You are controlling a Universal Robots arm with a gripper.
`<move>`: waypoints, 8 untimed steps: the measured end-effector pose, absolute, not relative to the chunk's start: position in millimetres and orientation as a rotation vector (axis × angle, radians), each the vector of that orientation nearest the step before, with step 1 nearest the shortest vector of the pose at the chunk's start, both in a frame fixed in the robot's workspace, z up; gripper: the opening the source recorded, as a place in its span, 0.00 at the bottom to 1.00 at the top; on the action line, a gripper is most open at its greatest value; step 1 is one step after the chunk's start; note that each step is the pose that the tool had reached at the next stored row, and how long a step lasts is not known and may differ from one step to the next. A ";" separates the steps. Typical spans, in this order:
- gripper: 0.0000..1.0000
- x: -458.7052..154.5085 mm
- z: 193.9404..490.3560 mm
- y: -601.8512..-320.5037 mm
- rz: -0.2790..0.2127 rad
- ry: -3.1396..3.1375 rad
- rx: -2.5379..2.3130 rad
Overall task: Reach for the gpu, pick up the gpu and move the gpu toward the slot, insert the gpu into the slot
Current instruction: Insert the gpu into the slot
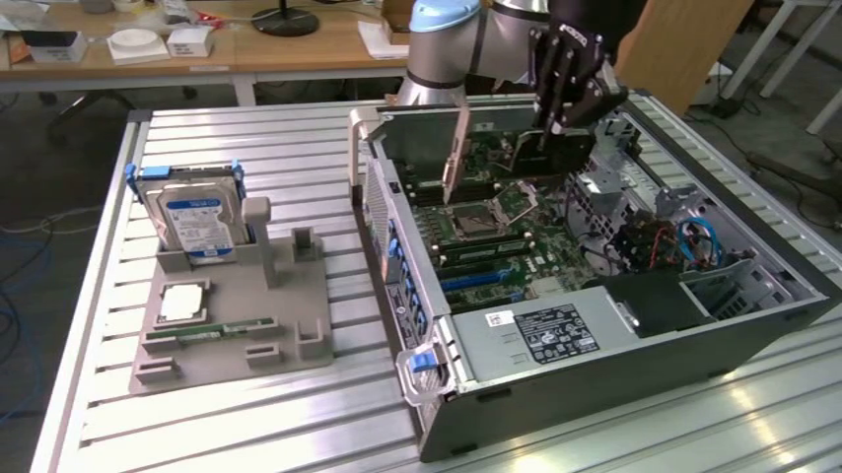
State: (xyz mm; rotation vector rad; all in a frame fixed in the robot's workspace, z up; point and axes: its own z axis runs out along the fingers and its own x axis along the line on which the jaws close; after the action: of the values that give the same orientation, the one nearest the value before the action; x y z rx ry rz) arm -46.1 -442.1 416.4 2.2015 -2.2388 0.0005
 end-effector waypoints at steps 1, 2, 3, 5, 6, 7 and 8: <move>0.26 -45.8 416.1 -442.1 0.001 -2.231 2.209; 0.26 -45.6 415.7 -442.1 0.001 -2.224 2.217; 0.26 -45.5 415.3 -442.1 0.004 -2.216 2.227; 0.26 -45.2 414.7 -442.1 0.011 -2.200 2.249; 0.26 -45.0 414.3 -442.1 0.012 -2.193 2.257; 0.26 -44.8 414.0 -442.1 0.012 -2.190 2.261; 0.26 -44.5 413.7 -442.1 0.013 -2.189 2.262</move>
State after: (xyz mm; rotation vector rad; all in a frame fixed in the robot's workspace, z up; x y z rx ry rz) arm -44.5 -442.1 413.7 2.2620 -2.1889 0.0125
